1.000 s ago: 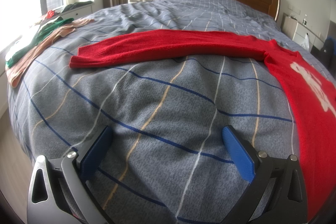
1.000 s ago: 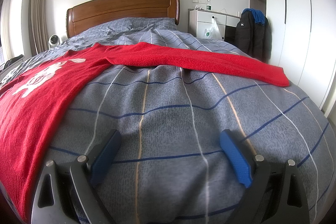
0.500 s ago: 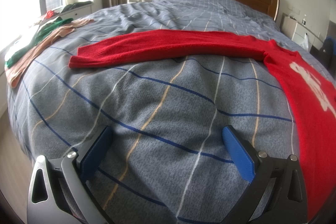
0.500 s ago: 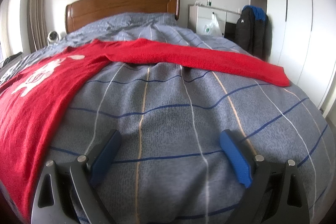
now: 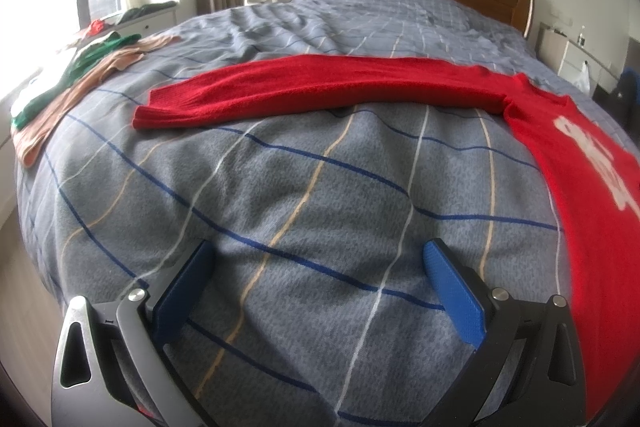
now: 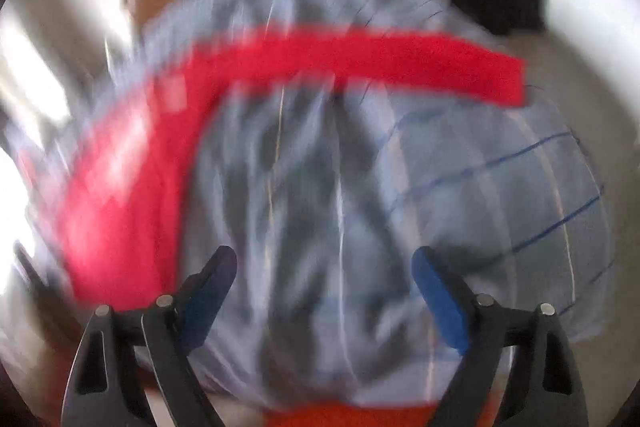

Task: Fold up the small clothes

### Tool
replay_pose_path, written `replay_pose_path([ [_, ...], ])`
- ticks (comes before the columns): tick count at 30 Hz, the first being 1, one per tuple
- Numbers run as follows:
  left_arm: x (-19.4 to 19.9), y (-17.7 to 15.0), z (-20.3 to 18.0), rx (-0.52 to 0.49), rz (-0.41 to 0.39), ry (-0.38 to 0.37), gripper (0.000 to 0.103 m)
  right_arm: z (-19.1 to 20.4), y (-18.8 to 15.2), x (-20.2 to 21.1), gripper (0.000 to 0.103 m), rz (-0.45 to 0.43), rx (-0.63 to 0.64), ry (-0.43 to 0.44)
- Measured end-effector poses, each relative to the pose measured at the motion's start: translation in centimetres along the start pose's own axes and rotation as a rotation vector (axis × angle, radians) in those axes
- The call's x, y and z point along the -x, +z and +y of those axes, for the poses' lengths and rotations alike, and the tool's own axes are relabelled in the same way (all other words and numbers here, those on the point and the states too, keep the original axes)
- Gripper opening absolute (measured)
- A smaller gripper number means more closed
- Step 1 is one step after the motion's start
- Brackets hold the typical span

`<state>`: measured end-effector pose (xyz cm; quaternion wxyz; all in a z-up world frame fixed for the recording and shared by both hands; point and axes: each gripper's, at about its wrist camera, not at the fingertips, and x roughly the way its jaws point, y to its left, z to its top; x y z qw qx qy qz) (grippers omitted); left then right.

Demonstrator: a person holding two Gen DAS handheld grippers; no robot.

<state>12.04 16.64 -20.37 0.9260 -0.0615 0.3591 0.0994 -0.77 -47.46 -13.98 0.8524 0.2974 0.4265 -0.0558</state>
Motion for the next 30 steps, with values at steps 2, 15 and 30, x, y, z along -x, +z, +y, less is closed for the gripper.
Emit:
replay_pose_path([
  [2, -0.1, 0.0, 0.1, 0.003, 0.003, 0.006, 0.103, -4.1, 2.6, 0.3, 0.088, -0.086, -0.214, 0.072],
  [15, -0.2, 0.0, -0.2, 0.004, 0.004, 0.027, 0.103, -13.6, 9.4, -5.3, 0.062, -0.237, -0.577, 0.156],
  [30, -0.4, 0.0, -0.5, 0.009, -0.006, 0.034, 0.103, 4.2, 16.1, -4.1, 0.004, -0.249, -0.114, 0.057],
])
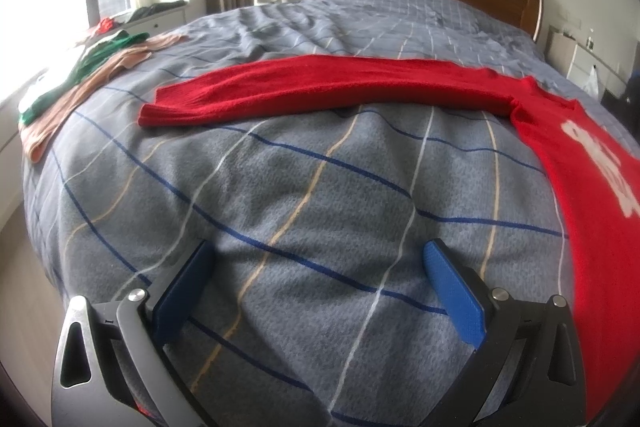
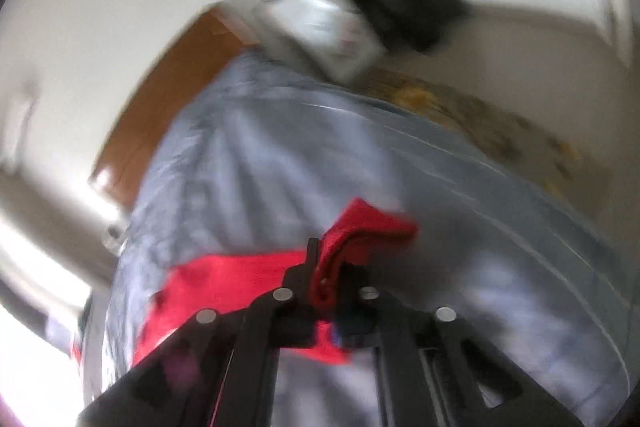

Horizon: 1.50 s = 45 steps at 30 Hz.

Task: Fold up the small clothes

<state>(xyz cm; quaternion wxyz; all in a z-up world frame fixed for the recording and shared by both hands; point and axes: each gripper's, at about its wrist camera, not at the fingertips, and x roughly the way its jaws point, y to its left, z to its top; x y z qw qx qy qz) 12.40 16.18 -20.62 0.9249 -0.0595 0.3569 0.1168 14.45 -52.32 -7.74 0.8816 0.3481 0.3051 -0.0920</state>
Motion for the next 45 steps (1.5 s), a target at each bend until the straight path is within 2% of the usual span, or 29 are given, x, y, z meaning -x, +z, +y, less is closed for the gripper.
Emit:
replay_pose_path([
  [2, 0.0, 0.0, 0.0, -0.002, 0.0, -0.001, 0.103, 7.1, 0.5, -1.0, 0.004, 0.022, 0.119, 0.104],
  [4, 0.0, 0.0, 0.0, -0.002, 0.0, -0.003, 0.103, 13.5, -0.4, -2.3, 0.004, 0.06, 0.216, 0.194],
  [6, 0.0, 0.0, 0.0, -0.003, -0.001, -0.004, 0.103, 20.0, -2.4, -4.5, 0.004, 0.111, 0.308, 0.271],
  [8, 0.0, 0.0, 0.0, -0.004, -0.001, -0.004, 0.103, 25.4, -5.4, -7.2, 0.004, 0.16, 0.386, 0.311],
  [9, 0.0, 0.0, -0.1, -0.005, -0.002, -0.003, 0.103, 27.2, -6.7, -8.4, 0.006, 0.186, 0.412, 0.328],
  [10, 0.0, 0.0, -0.1, -0.005, -0.002, -0.004, 0.103, 28.7, -8.4, -9.8, 0.011, 0.227, 0.423, 0.356],
  [11, 0.0, -0.1, -0.1, -0.004, -0.001, -0.005, 0.103, 29.8, -10.2, -11.9, 0.042, 0.301, 0.403, 0.399],
  [12, 0.1, -0.1, -0.1, -0.004, -0.001, -0.005, 0.103, 30.3, -12.0, -13.4, 0.063, 0.375, 0.375, 0.427],
  [13, 0.1, -0.1, -0.1, -0.005, -0.001, -0.008, 0.103, 30.6, -13.8, -15.0, 0.078, 0.449, 0.326, 0.451],
  [17, 0.2, -0.2, -0.1, -0.009, -0.008, -0.014, 0.103, 28.3, -17.4, -16.0, 0.078, 0.529, 0.225, 0.516],
  [19, 0.2, -0.3, -0.1, -0.011, -0.012, -0.013, 0.103, 26.3, -17.4, -15.7, 0.078, 0.532, 0.231, 0.503],
  [22, 0.2, -0.3, -0.1, -0.011, -0.013, -0.012, 0.103, 21.0, -16.3, -13.9, 0.078, 0.494, 0.23, 0.448],
  [25, 0.2, -0.3, -0.1, -0.012, -0.014, -0.011, 0.103, 13.1, -15.6, -11.7, 0.078, 0.478, 0.196, 0.33],
  [27, 0.2, -0.3, -0.1, -0.012, -0.014, -0.012, 0.103, 6.1, -15.5, -10.8, 0.078, 0.466, 0.153, 0.191],
  [28, 0.2, -0.3, -0.1, -0.013, -0.016, -0.011, 0.103, 3.3, -15.3, -10.1, 0.067, 0.451, 0.121, 0.172],
  [29, 0.2, -0.3, -0.1, -0.013, -0.016, -0.01, 0.103, 0.0, -14.9, -8.7, 0.044, 0.421, 0.071, 0.196],
  [30, 0.2, -0.3, -0.1, -0.012, -0.016, -0.01, 0.103, -2.3, -14.5, -7.6, 0.038, 0.399, 0.029, 0.196],
  [32, 0.2, -0.2, -0.1, -0.012, -0.018, -0.005, 0.103, -5.8, -13.9, -4.9, 0.037, 0.336, -0.048, 0.185],
  [34, 0.1, -0.2, -0.2, -0.01, -0.018, 0.004, 0.103, -6.5, -13.8, -2.9, 0.04, 0.323, -0.032, 0.167],
  [38, 0.2, -0.3, -0.3, -0.009, -0.021, 0.017, 0.103, -3.2, -15.7, 0.0, 0.065, 0.298, 0.212, 0.088],
  [41, 0.2, -0.3, -0.3, -0.009, -0.021, 0.016, 0.103, -0.9, -18.3, 1.3, 0.066, 0.242, 0.4, -0.031],
  [45, 0.3, -0.3, -0.4, -0.008, -0.022, 0.018, 0.103, 1.0, -19.9, 2.3, 0.066, 0.173, 0.494, -0.098],
])
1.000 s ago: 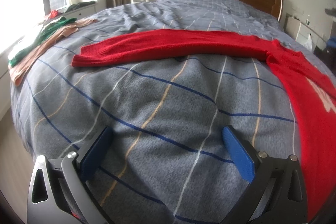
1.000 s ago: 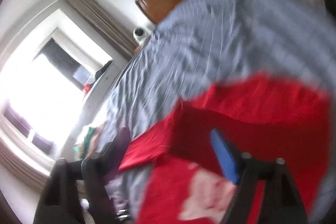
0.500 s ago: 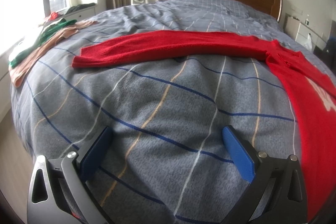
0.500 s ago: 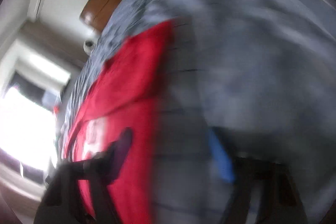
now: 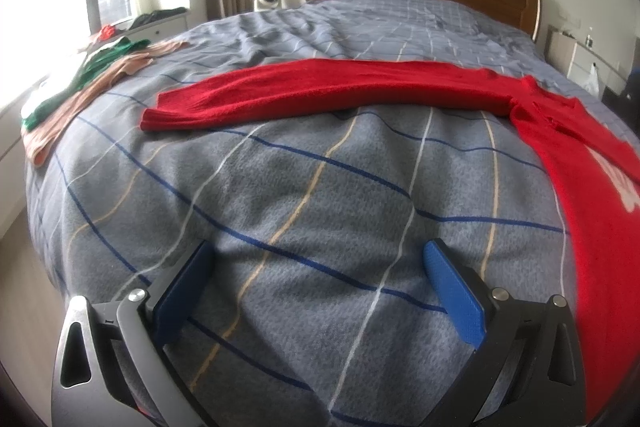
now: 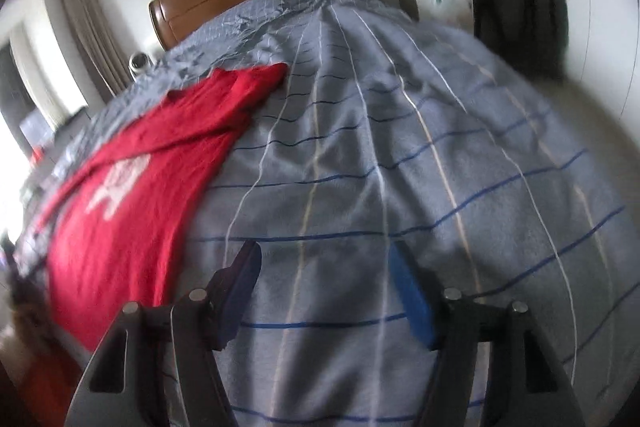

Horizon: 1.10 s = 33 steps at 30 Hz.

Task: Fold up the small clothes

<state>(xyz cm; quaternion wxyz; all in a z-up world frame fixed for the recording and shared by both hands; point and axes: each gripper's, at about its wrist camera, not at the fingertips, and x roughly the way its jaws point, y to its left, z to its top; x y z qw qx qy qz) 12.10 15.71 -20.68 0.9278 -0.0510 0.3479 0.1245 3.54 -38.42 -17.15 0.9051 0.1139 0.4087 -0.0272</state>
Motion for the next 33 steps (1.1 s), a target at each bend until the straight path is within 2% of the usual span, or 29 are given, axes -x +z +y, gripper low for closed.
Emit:
replay_pose_path([
  [3, 0.0, 0.0, 0.0, -0.001, -0.001, -0.001, 0.103, 1.0, 1.1, 0.2, 0.067, -0.047, 0.008, -0.037],
  [5, 0.0, 0.0, -0.1, -0.001, -0.001, -0.005, 0.103, 1.3, 1.9, 0.3, 0.071, -0.072, 0.001, -0.056],
  [8, 0.0, -0.1, -0.1, -0.002, -0.001, -0.003, 0.103, 1.4, 3.5, -1.1, 0.072, -0.101, -0.021, -0.1],
  [12, 0.0, -0.1, -0.1, -0.002, -0.002, -0.003, 0.103, -0.3, 3.3, -3.6, 0.073, -0.075, -0.062, -0.146],
  [14, 0.1, -0.1, -0.1, -0.004, -0.005, -0.003, 0.103, -1.5, 2.1, -5.3, 0.074, -0.027, -0.103, -0.131],
  [16, 0.1, -0.1, -0.2, -0.006, -0.007, -0.004, 0.103, -1.7, 1.2, -5.2, 0.076, -0.083, -0.096, -0.106],
  [22, 0.1, 0.0, -0.1, 0.0, 0.006, -0.007, 0.103, -1.4, 0.9, -5.4, 0.08, -0.096, -0.083, -0.1],
  [26, 0.0, 1.0, 0.5, 0.026, 0.103, -0.029, 0.103, -1.2, 0.5, -5.5, 0.082, -0.102, -0.069, -0.094],
  [29, 0.1, 2.5, 1.3, 0.033, 0.229, -0.09, 0.102, -1.1, 0.6, -5.7, 0.083, -0.099, -0.061, -0.1],
  [31, 0.2, 3.9, 2.5, 0.073, 0.264, -0.14, 0.103, -1.1, 0.6, -5.7, 0.083, -0.098, -0.059, -0.099],
  [33, 0.2, 6.3, 5.2, 0.164, 0.254, -0.163, 0.103, -1.1, 0.6, -5.7, 0.083, -0.1, -0.059, -0.101],
])
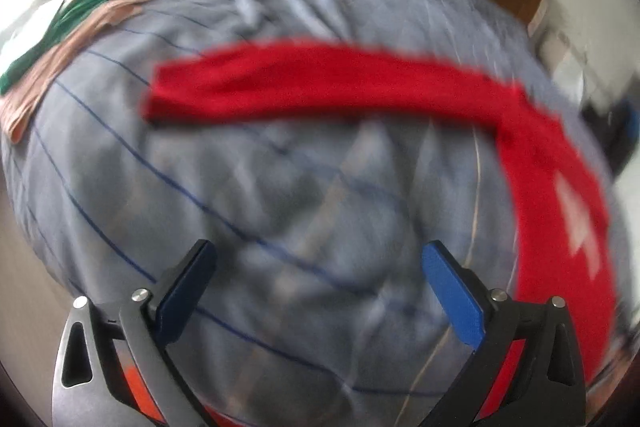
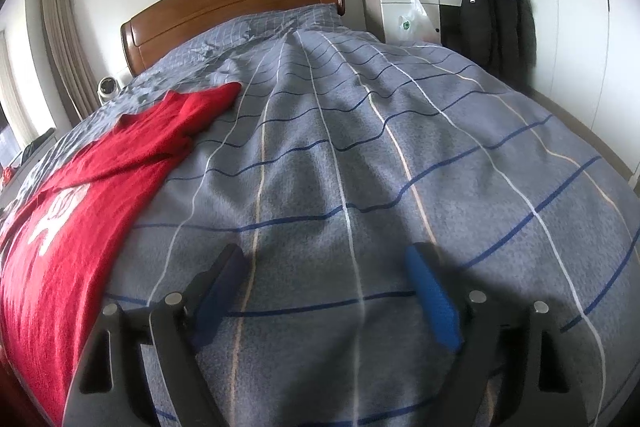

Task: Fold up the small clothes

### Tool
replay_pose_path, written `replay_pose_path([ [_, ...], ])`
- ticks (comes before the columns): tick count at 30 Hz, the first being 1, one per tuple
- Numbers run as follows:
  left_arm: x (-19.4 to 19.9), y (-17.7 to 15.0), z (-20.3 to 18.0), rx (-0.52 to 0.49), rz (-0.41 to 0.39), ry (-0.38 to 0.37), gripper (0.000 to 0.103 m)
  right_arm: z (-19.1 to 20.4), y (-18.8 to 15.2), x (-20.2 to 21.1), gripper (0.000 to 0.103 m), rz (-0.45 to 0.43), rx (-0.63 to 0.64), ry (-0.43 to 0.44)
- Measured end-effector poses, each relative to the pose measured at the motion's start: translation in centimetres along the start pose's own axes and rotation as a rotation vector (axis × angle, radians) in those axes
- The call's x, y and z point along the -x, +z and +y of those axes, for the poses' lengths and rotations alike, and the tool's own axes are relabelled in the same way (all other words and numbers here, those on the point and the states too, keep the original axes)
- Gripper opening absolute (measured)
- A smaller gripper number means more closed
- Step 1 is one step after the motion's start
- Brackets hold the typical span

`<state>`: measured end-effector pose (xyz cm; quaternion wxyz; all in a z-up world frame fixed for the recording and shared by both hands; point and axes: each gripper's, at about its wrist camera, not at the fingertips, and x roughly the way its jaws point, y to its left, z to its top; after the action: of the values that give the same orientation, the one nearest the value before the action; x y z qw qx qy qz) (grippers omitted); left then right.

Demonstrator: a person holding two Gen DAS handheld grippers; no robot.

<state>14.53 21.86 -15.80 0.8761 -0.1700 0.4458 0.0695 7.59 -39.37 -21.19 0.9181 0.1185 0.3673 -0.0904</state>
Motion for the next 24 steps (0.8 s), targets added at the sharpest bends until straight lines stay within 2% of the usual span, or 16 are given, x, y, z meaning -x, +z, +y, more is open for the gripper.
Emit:
replay_pose_path([
  [4, -0.2, 6.1, 6.6, 0.224, -0.022, 0.011, 0.103, 0.1, 0.0, -0.1, 0.084, -0.003, 0.006, -0.004],
  [7, -2.9, 8.4, 9.3, 0.271, 0.048, 0.078, 0.101, 0.3, -0.1, -0.2, 0.085, -0.006, 0.013, -0.011],
  [8, -3.6, 8.9, 9.8, 0.285, 0.062, 0.087, 0.097, 0.3, -0.1, -0.3, 0.085, -0.006, 0.015, -0.013],
  [10, -4.3, 9.6, 9.5, 0.28, 0.074, 0.091, 0.077, 0.4, -0.1, -0.3, 0.085, -0.005, 0.017, -0.015],
  [11, -4.6, 9.9, 9.0, 0.259, 0.082, 0.09, 0.055, 0.4, -0.1, -0.3, 0.085, -0.005, 0.017, -0.016],
  [12, -4.8, 10.2, 8.4, 0.241, 0.094, 0.084, 0.019, 0.4, -0.1, -0.3, 0.085, -0.005, 0.017, -0.018],
  [13, -5.1, 10.6, 7.8, 0.229, 0.112, 0.084, 0.005, 0.4, -0.1, -0.3, 0.085, -0.005, 0.017, -0.019],
  [15, -4.3, 11.7, 6.7, 0.222, 0.097, 0.093, 0.006, 0.4, -0.1, -0.3, 0.085, -0.005, 0.018, -0.02],
  [19, -0.3, 15.4, -0.3, 0.068, -0.016, 0.051, 0.005, 0.5, -0.1, -0.4, 0.085, -0.006, 0.022, -0.024],
  [21, 1.9, 17.4, -6.5, -0.045, -0.07, -0.003, 0.005, 0.5, -0.1, -0.5, 0.086, -0.007, 0.023, -0.024],
  [24, 4.8, 18.7, -16.6, -0.209, -0.133, -0.12, 0.005, 0.6, -0.1, -0.6, 0.086, -0.007, 0.024, -0.027],
])
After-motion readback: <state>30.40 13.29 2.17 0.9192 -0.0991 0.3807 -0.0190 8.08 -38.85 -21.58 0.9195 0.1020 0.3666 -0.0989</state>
